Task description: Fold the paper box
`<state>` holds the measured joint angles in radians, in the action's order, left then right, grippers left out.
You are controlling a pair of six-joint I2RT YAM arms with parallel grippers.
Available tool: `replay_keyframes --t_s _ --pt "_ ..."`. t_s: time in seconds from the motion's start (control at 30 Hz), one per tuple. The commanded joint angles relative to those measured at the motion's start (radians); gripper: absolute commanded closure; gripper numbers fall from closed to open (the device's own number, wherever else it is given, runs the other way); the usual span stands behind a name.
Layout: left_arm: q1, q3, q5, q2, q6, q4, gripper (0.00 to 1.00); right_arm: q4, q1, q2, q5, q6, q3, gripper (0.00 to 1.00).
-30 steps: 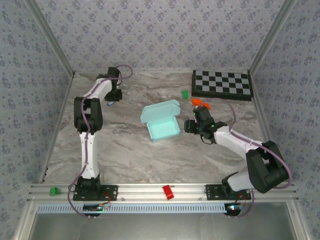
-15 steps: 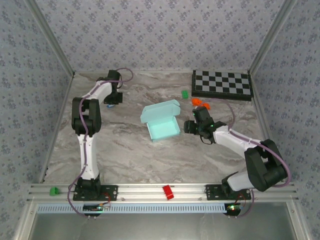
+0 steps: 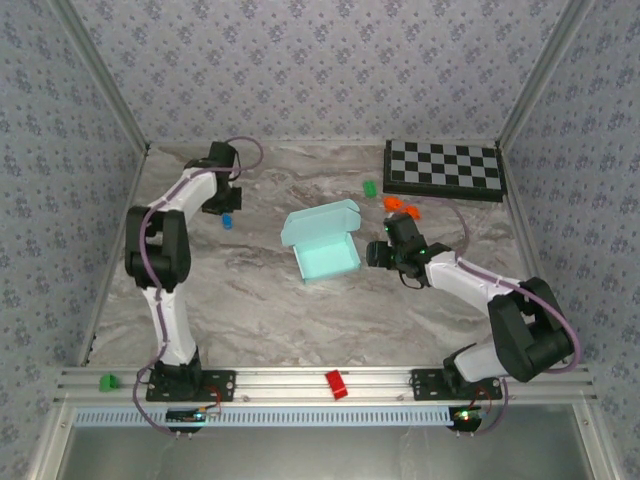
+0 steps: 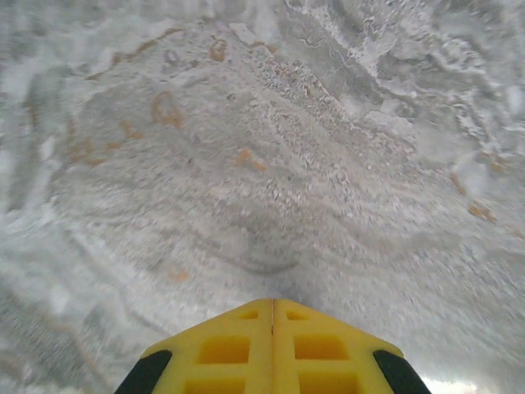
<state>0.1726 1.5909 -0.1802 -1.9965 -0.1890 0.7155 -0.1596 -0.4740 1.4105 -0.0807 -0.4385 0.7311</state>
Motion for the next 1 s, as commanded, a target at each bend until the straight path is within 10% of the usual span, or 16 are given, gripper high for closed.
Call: replay_keyframes --t_s 0.0,0.97 --pt "0.016 -0.059 -0.006 0.126 -0.034 -0.030 1.00 0.011 -0.003 0.020 0.016 -0.018 -0.008 0.38" --pt "0.368 -0.357 0.267 0.679 0.010 -0.035 1.00 0.099 -0.126 0.188 0.081 -0.057 0.069 0.54"
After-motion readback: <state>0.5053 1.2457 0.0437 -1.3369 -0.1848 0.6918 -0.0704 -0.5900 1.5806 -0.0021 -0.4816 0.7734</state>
